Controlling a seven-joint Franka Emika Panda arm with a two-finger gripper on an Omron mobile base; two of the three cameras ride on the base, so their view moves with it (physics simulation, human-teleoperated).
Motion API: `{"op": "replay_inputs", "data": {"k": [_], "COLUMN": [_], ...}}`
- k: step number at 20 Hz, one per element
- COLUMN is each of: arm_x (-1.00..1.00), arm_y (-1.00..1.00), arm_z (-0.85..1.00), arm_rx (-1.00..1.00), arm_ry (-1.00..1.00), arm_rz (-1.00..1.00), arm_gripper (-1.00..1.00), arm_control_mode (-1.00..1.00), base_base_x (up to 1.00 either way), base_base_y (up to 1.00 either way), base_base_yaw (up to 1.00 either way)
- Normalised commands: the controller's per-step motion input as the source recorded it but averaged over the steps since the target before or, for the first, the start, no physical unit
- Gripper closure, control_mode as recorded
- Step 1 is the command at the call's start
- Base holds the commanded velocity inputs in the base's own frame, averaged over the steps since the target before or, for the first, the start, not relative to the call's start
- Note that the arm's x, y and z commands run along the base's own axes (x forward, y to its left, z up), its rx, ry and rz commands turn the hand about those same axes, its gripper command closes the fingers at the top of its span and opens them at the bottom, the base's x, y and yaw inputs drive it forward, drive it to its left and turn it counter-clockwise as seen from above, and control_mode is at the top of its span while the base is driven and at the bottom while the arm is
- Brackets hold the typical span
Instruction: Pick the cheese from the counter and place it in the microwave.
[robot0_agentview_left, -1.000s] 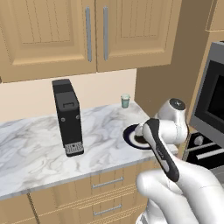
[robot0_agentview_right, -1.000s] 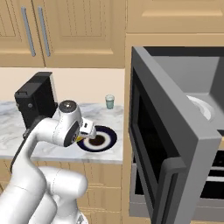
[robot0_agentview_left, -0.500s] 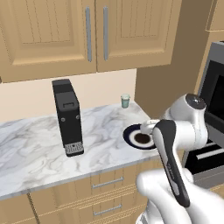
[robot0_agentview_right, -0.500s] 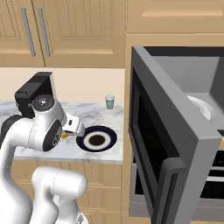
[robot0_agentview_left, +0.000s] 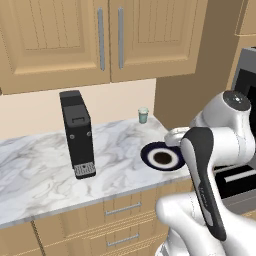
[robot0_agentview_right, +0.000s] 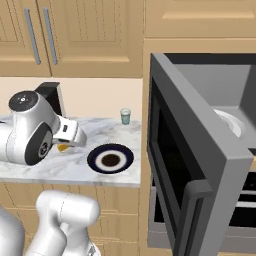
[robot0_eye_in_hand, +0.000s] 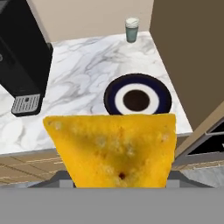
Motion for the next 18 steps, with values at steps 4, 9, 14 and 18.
{"op": "replay_inputs", "data": {"k": [4,9,14,18], "arm_x": [-0.03,0.00,0.00,0.00], "arm_y": [0.02,0.00,0.00,0.00], "arm_z": [0.04,0.00,0.00,0.00], "arm_rx": [-0.01,0.00,0.00,0.00], "arm_ry": [0.00,0.00,0.00,0.00], "arm_rz": [0.00,0.00,0.00,0.00], "arm_gripper": [1.00,1.00,1.00,1.00], "arm_control_mode": [-1.00,1.00,1.00,1.00], "base_base_x": [0.00,-0.10,-0.80,-1.00], "base_base_y": [0.00,0.00,0.42,0.72], "base_base_yaw": [0.00,0.02,-0.04,-0.39]}}
